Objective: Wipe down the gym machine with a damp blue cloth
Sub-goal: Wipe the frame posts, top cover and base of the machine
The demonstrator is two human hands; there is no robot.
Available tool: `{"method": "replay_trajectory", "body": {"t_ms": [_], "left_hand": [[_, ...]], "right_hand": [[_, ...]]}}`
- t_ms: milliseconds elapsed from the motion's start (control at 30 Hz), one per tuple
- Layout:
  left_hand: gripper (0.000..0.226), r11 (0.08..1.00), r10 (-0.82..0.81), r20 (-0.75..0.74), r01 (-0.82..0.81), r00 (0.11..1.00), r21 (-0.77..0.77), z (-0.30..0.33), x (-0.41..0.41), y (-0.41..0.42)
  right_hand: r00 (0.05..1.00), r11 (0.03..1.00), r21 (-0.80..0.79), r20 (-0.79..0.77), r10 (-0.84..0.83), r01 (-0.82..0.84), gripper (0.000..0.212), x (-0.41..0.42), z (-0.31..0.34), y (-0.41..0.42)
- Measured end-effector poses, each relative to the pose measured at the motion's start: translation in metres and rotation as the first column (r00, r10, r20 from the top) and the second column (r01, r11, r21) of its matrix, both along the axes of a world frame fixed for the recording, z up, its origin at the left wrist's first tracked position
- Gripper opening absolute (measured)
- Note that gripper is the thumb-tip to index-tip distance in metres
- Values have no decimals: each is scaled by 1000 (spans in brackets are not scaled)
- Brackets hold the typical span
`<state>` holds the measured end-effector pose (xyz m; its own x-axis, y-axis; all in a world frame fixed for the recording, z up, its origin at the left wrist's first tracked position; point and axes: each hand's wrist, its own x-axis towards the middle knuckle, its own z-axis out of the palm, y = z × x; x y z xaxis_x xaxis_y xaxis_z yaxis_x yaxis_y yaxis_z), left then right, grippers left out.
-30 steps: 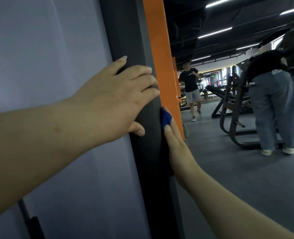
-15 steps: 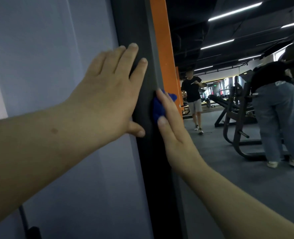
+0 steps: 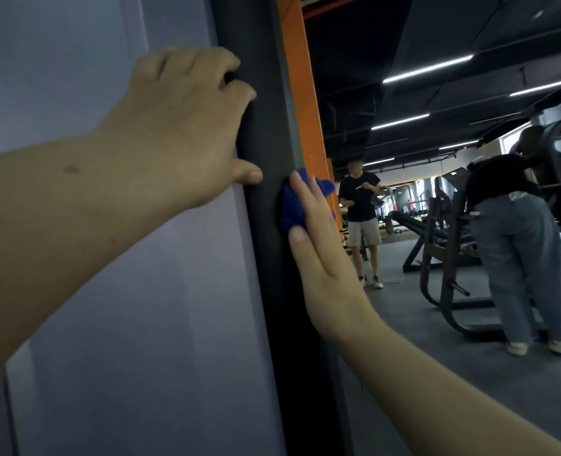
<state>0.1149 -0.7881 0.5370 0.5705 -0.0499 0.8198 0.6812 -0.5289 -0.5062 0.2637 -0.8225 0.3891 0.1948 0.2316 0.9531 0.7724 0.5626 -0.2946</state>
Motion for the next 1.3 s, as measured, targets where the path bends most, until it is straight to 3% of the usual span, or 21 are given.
{"method": "replay_trajectory", "body": {"t_ms": [100, 267, 433, 567, 633, 800, 900, 1000, 1100, 1200, 1300], "left_hand": [[97, 998, -57, -38, 56, 998, -39, 12, -5, 11], [90, 996, -81, -32, 80, 996, -41, 16, 1, 7], [82, 994, -109, -89, 109, 990, -12, 33, 2, 6], [108, 998, -52, -88, 49, 995, -35, 41, 5, 1], [108, 998, -46, -97, 42, 994, -37, 41, 8, 1], [107, 999, -28, -132, 23, 991, -37, 43, 5, 2], [104, 999, -14, -118, 10, 993, -35, 43, 6, -3], [124, 989, 73, -143, -90, 987, -119, 36, 15, -7], [156, 948, 226, -241, -270, 944, -168, 17, 25, -6], [162, 943, 255, -218, -292, 942, -157, 8, 31, -7], [163, 940, 282, -222, -316, 933, -132, 7, 36, -17]], "right_hand": [[1000, 999, -46, -19, 20, -21, 52, -7, -13, -4], [990, 997, -36, -122, 69, -74, 53, 5, 66, 1], [998, 999, -31, -49, -32, 30, 52, 0, 36, 1], [997, 996, -91, -70, -26, 20, 50, 5, 99, -3], [994, 997, -74, -109, 15, -23, 51, 4, 119, -1], [997, 997, -17, -9, -80, 80, 51, -5, 73, 2], [998, 997, -44, 10, -63, 63, 53, 6, 109, 1], [988, 994, -41, -124, 94, -100, 52, 6, 132, 2], [978, 991, -36, -172, 120, -128, 52, 2, 85, 2], [966, 977, -84, -185, 179, -198, 54, 16, 61, 2], [892, 948, -157, -407, 195, -278, 48, 38, 85, 10]]}}
